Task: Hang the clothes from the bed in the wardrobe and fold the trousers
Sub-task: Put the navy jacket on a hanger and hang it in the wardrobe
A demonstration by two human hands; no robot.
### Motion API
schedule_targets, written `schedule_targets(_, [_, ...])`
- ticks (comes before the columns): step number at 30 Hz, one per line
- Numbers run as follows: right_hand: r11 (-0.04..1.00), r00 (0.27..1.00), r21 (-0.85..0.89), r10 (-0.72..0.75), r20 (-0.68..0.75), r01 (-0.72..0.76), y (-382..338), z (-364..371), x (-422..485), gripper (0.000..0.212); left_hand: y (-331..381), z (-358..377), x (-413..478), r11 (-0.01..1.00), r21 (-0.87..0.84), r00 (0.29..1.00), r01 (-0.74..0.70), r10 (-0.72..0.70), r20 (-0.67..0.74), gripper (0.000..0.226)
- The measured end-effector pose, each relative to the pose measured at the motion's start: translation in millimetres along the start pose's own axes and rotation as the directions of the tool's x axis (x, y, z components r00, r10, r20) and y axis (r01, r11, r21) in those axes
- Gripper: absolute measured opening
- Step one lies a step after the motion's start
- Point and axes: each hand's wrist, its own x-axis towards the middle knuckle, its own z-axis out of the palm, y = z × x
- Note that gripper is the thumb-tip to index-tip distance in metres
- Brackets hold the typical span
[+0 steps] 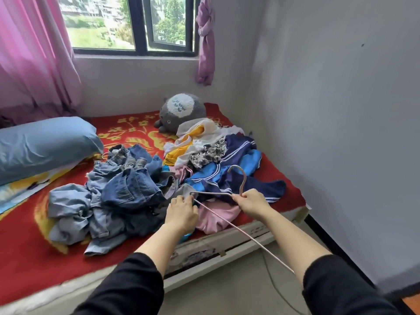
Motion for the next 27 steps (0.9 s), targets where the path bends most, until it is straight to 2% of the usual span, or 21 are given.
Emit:
schedule_targets(3, [0.997,0.997,0.01,0.072,0.016,-0.072,3.0,-3.2,53.8,0.053,6.0,4.9,63.6,0.999,0.051,0.999,-0.012,0.01,0.045,0.043])
schedule_targets(8, [0.988,0.989,0.046,0.145,0.022,-0.146,15.9,-14.9,139.2,0.035,22.8,25.4,151.5,0.994,0.083,0.993,-0.066,0.057,0.101,0.038])
schedule_targets(12, [0.984,0.985,0.061,0.164,0.045,-0.166,34.9,-19.4,219.6,0.031,35.7,48.2,223.4,0.996,0.09,0.992,-0.021,0.009,0.128,0.039])
schedule_targets(20, [0.98,0.964,0.025,0.191,0.186,-0.199,79.8,-33.7,404.6,0.026,67.1,103.6,366.9,0.983,-0.021,0.969,0.185,-0.179,0.168,0.04])
schedule_targets(27, [0.972,0.963,-0.005,0.235,0.134,-0.236,116.0,-6.2,503.5,0.021,63.1,157.0,445.2,0.951,-0.048,0.921,0.304,-0.281,0.269,0.041])
